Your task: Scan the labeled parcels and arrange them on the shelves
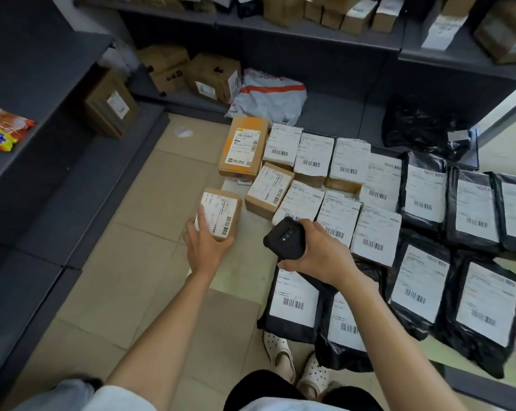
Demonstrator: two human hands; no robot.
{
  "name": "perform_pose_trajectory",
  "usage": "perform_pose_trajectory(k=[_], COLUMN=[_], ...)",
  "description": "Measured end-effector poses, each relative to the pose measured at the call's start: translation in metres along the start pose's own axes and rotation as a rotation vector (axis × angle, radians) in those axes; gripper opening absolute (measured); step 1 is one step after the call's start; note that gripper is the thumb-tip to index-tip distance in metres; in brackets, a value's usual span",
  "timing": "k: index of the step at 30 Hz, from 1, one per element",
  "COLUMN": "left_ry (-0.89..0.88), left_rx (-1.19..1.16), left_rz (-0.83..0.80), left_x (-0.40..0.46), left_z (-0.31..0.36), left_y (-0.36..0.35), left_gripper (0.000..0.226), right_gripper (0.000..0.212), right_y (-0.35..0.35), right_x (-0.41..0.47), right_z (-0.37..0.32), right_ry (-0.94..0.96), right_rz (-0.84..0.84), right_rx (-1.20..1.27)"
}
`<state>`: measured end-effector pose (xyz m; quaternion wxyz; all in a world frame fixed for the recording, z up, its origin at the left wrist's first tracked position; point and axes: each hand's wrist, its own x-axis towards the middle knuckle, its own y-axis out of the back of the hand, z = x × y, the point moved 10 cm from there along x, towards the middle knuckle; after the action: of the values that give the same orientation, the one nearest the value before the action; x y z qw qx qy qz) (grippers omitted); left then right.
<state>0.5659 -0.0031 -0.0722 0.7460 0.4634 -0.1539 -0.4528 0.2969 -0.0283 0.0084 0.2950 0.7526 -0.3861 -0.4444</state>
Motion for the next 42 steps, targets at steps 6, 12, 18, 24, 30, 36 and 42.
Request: perform_pose_trajectory(k=[6,12,18,24,30,36,42], left_ry=[-0.359,-0.716,-1.028,-1.169,-1.206,-1.201,-1.175], left_rx=[-0.044,0.023,0.206,0.209,0.195,0.178,0.184], left_rz=[0.199,0.236,0.299,0.307,0.28,0.265,0.257], left_x=[-0.027,-0.06,-0.116,-0.155,-0.153,-0.129,-0.092], left_z=[0.085,0.215,0.318,0.353,0.36,0.361,0.357], left_y=[0.064,0.107,0.117,0.109,0.105,0.111,0.117], left_gripper=[0.106,0.102,0.095,0.097,0.097,0.095,0.096], right_gripper=[0.09,0.087,0.079,0.083,0.082,0.078,0.074], right_y=[0.04,0.107,0.165,0.192,0.192,0.172,0.168], right_x=[-0.036,-0.092,-0.153,-0.186,-0.183,-0.157,-0.133], right_z=[0.01,0.035,0.063,0.079,0.07,0.064,0.048], right_ry=[-0.006,-0.034,-0.043,-0.057,-0.073,-0.145,-0.169], right_rz=[0.118,0.306,0.511,0.608,0.606,0.512,0.491], right_rx=[0.07,0.159,0.193,0.211,0.183,0.199,0.265])
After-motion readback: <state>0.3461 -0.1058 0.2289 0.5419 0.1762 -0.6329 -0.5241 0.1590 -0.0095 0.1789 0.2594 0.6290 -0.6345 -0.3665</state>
